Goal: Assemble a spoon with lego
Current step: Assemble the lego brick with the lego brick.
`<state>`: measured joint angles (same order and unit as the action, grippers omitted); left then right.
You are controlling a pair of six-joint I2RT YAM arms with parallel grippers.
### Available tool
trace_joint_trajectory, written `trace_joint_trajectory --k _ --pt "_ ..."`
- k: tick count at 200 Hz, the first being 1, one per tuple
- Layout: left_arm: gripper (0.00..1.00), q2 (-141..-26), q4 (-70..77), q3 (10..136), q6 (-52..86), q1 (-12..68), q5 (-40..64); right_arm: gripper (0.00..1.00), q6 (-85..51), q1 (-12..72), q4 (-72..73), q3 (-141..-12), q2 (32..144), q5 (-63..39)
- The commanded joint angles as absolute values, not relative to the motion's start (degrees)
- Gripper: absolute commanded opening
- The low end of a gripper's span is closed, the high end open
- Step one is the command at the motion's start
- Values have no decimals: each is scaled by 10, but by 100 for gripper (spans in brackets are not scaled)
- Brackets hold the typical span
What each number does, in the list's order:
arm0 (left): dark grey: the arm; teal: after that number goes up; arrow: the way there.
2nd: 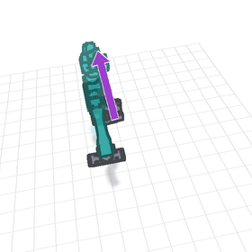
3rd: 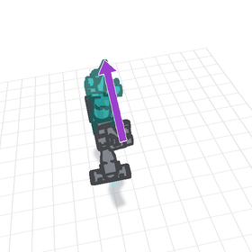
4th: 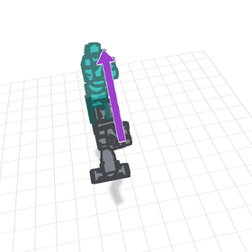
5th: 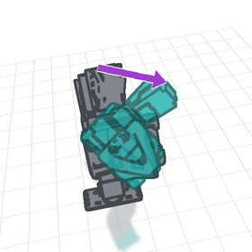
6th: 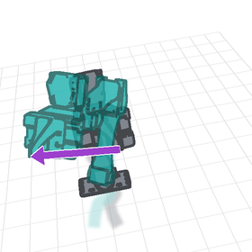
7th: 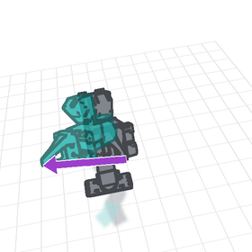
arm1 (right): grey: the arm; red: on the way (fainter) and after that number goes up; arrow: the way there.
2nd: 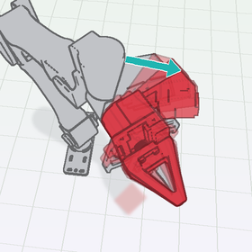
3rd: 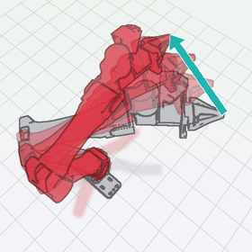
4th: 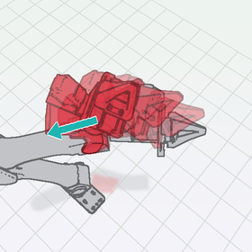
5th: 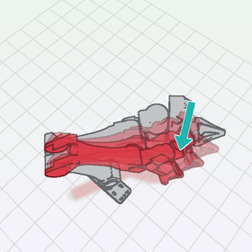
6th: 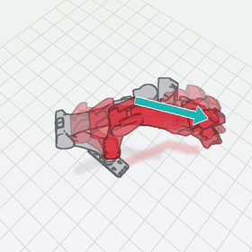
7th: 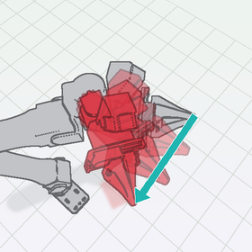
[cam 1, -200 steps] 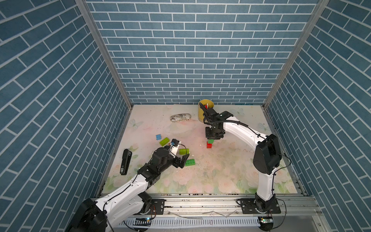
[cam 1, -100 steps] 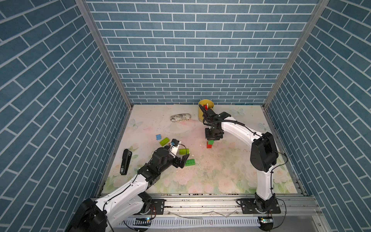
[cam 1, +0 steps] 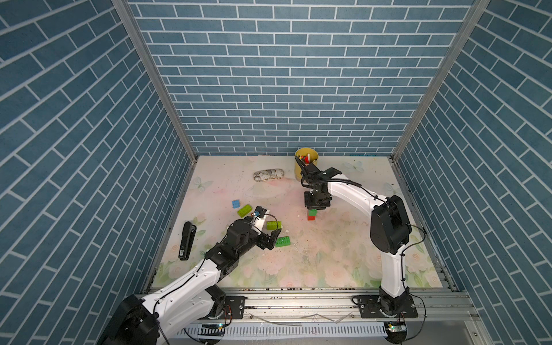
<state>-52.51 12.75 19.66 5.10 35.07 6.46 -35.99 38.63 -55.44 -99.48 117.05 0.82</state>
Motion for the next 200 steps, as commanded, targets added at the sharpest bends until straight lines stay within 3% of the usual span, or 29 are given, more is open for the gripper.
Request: trace_joint_trajectory --k 1,99,142,169,200 --pt "99 -523 125 208 45 354 54 25 -372 384 -563 -981 1185 6" --pt "99 -517 112 212 45 355 47 27 -356 392 -586 -994 1229 14" --pt "99 -506 101 212 47 354 43 51 -357 392 -591 -1006 1193 16" --pt "99 -500 91 217 49 355 40 60 -358 392 -603 -1019 1170 26" --pt "99 -490 80 219 57 355 35 51 -357 393 -605 -1007 1139 40"
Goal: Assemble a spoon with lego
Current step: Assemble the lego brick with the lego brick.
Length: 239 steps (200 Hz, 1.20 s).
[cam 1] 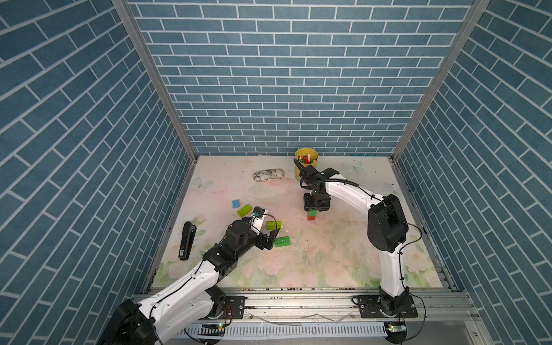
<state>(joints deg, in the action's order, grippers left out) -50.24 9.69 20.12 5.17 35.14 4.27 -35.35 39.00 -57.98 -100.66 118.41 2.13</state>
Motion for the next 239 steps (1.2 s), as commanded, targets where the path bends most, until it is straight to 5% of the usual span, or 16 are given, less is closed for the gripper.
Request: trace_joint_trajectory --k 1,77,171,239 --pt "99 -490 79 219 57 355 35 50 -357 392 -605 -1007 1139 40" --pt "99 -488 76 216 57 356 27 47 -344 392 -601 -1013 1175 9" --pt "99 -488 74 214 56 356 15 12 -319 407 -644 -1052 1228 30" --pt "99 -475 70 208 58 356 8 15 -321 410 -647 -1056 1251 0"
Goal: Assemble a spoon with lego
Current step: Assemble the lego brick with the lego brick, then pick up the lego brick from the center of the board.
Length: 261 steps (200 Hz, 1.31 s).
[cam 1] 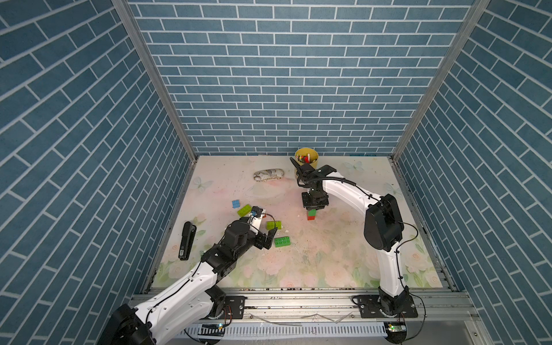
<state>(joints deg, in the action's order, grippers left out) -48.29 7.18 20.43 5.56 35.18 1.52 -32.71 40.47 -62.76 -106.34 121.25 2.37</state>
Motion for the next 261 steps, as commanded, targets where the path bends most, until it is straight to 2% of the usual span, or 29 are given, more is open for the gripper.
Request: trace_joint_trajectory --k 1,34,61,97,134,157,193,232,261 --pt "99 -475 70 208 58 355 7 16 -321 410 -647 -1056 1251 0" --pt "99 -476 67 212 58 356 9 45 -326 410 -663 -1086 1233 10" --pt "99 -469 66 214 56 355 6 59 -337 410 -672 -1088 1195 32" --pt "99 -463 30 236 47 338 -30 65 -380 431 -676 -1038 1108 71" --pt "99 -461 1 255 95 243 -57 69 -458 502 -619 -952 1061 89" --pt "99 -432 -18 246 131 200 -124 71 -481 542 -589 -948 1095 86" --pt "99 -394 -45 234 167 144 -151 77 -481 585 -568 -1026 1193 74" --pt "99 -384 -89 224 204 76 -144 80 -482 609 -562 -1072 1261 48" --pt "99 -377 -85 214 213 65 -139 81 -486 617 -570 -1082 1288 43"
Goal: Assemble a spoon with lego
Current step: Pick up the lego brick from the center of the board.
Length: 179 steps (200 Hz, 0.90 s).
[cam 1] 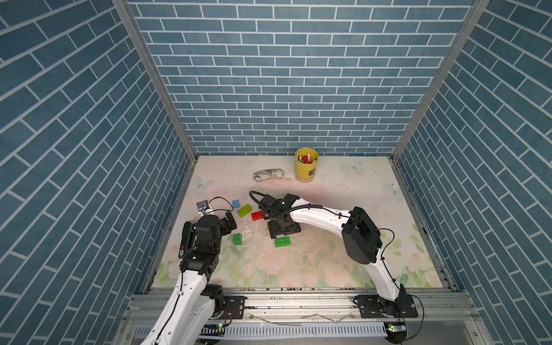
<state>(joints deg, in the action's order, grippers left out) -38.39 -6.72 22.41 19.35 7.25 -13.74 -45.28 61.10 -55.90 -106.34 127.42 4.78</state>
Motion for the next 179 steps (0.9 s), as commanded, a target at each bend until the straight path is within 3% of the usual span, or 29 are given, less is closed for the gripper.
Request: trace_joint_trajectory --k 1,80,121,179 --pt "99 -378 -85 214 214 64 -139 81 -486 618 -570 -1082 1288 43" --pt "99 -378 -82 207 216 63 -122 83 -499 631 -567 -1061 1291 20" --pt "99 -374 -82 205 217 64 -118 77 -499 633 -570 -1061 1295 15" --pt "99 -376 -83 206 217 64 -112 79 -504 634 -576 -1043 1288 22"
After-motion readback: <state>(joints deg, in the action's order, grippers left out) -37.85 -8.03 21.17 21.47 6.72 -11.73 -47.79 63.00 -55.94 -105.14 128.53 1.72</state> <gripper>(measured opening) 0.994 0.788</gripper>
